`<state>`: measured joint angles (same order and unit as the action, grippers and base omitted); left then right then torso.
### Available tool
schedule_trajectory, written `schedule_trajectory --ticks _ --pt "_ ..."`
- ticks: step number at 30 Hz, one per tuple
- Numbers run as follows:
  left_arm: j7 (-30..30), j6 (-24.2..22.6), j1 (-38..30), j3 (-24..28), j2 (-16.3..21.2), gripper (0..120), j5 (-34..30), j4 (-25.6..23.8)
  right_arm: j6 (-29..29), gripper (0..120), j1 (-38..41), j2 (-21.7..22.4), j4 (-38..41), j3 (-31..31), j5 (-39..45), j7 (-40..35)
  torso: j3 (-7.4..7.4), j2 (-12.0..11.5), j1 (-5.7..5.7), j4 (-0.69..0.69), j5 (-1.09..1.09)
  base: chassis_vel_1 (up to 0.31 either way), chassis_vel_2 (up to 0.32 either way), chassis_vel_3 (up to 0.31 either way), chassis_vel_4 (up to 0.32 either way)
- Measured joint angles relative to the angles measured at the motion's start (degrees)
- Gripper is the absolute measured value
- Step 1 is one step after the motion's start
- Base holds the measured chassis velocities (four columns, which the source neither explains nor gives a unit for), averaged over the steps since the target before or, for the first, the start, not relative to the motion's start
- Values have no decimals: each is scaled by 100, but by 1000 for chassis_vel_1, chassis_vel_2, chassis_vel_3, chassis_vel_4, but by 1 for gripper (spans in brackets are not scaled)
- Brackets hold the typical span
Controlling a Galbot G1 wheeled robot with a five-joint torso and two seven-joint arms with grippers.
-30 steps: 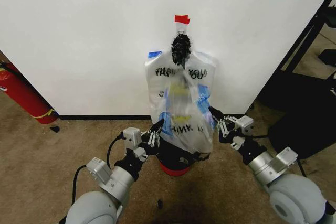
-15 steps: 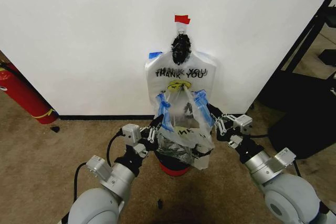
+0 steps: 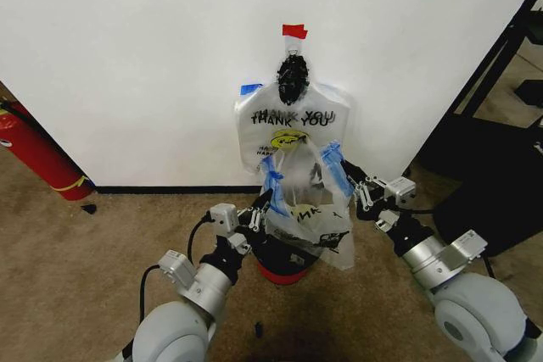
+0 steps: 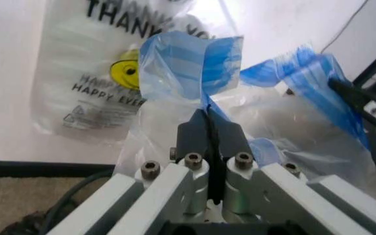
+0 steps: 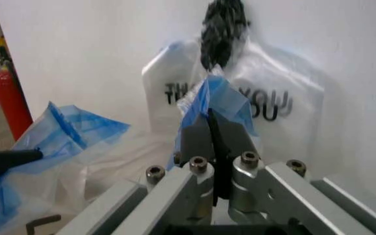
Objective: Pick up the garbage bag from the wall and place it over the trash bin.
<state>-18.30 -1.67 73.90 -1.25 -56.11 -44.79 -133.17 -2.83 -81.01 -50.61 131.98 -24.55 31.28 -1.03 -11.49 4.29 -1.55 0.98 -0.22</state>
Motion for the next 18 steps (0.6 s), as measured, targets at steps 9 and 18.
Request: schedule_trajectory --ticks 9,18 --pt "10 298 -256 177 -146 0 397 735 459 0 174 -584 -692 376 -167 14 0 0 0 2 -1 0 0 0 0" --pt "4 419 -438 147 -115 0 358 1067 663 0 238 -965 -941 590 -171 22 0 0 0 0 -1 0 0 0 0"
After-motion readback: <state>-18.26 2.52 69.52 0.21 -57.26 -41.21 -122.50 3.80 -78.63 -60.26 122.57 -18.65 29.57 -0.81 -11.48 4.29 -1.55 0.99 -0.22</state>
